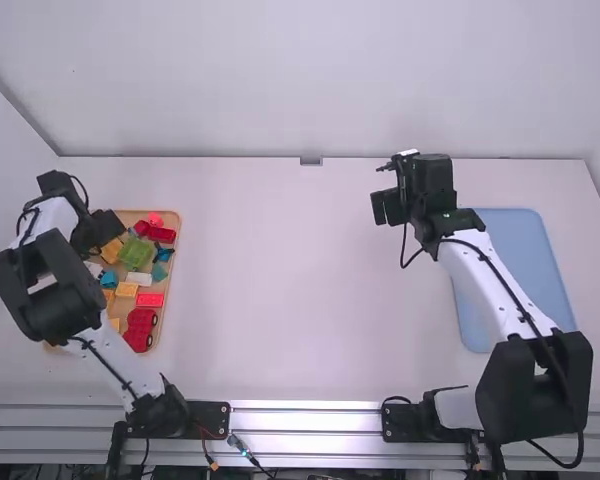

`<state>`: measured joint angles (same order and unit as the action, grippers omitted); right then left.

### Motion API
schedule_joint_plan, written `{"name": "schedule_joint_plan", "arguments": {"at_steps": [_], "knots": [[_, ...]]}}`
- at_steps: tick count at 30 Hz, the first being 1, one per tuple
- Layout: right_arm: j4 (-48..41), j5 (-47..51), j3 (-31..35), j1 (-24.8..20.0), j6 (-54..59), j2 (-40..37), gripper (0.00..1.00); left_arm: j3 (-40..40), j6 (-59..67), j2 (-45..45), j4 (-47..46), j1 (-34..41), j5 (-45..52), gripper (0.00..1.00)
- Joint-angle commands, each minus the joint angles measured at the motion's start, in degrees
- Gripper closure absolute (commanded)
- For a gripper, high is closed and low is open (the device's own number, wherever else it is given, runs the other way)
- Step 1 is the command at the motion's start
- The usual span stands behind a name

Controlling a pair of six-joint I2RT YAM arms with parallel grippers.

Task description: Assemble lego blocks to make yellow taxi

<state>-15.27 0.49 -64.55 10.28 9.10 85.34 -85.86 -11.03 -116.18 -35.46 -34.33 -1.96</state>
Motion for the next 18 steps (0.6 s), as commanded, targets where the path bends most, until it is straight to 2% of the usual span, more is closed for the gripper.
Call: {"name": "schedule_joint_plan", "arguments": {"at_steps": [1,18], "knots": [[-0.17,-1.75,-2.23,0.26,-0.24,0.5,0.01,0.63,0.59,-1.18,-0.09,-0.11,0.0,0.12],[-0.17,-2.6,-2.23,0.26,-0.26,0.5,0.01,0.66,0.59,-8.35,1.38,0.26,0.0,0.16]]}}
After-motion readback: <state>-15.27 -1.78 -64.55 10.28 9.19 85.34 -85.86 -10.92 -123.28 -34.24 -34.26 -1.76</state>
